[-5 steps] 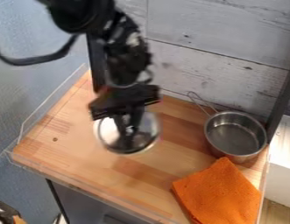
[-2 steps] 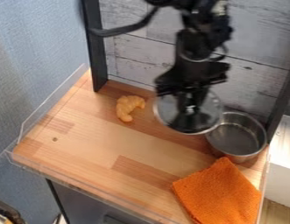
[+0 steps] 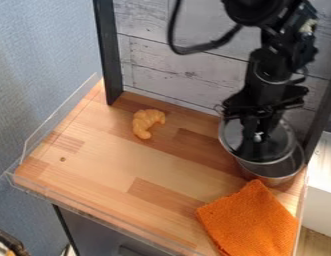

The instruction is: Pick the silver lid and cover the silver pot at the top right corner of the table

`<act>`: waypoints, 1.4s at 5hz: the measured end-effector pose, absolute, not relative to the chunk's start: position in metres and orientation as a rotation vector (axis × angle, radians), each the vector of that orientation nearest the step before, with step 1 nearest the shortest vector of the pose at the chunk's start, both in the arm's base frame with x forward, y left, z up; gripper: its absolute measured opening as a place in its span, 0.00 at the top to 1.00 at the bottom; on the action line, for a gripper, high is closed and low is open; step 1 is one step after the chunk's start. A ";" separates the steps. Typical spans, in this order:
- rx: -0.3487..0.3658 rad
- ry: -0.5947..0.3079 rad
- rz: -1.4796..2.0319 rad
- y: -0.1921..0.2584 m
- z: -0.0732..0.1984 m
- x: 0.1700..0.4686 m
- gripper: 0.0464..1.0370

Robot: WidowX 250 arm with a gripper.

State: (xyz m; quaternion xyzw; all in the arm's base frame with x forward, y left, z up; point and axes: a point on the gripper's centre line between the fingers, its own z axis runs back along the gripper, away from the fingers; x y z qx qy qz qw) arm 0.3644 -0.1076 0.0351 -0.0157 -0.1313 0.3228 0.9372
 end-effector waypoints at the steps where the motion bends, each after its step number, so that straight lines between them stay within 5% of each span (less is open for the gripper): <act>1: -0.015 -0.253 0.638 -0.119 0.021 0.370 0.76; 5: 0.000 -0.216 0.623 -0.131 -0.004 0.382 0.76; 6: 0.007 -0.212 0.613 -0.131 -0.005 0.383 0.70; 7: 0.020 -0.199 0.616 -0.130 -0.006 0.382 0.40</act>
